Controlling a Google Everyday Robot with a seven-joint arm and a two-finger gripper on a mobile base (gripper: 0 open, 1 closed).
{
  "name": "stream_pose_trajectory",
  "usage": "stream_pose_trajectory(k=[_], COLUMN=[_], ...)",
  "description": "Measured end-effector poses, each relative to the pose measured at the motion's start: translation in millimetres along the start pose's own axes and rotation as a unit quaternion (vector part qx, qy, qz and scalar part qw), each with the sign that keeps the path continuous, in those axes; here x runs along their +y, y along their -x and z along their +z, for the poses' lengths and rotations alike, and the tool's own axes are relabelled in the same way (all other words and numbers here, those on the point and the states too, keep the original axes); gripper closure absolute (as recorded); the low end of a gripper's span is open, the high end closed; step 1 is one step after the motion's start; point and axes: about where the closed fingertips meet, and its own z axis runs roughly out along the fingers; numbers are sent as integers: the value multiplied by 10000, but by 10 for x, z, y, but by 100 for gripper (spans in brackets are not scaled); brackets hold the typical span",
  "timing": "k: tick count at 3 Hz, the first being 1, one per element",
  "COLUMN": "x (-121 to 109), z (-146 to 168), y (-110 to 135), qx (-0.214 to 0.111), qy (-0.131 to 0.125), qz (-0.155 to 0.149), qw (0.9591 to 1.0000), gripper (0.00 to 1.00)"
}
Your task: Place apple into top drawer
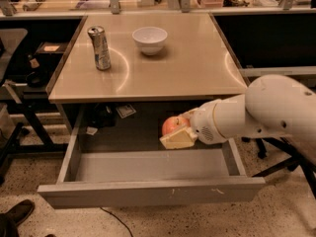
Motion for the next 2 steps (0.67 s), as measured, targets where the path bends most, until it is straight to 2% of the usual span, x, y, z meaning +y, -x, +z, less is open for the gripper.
stream_pose_trajectory(k=[1, 2], x=[125, 138], z=[249, 349], y=[-240, -252], qx=[-19, -9], qy=[99, 104], qz=[264, 261], qw=[9996, 9996], gripper=[100, 100])
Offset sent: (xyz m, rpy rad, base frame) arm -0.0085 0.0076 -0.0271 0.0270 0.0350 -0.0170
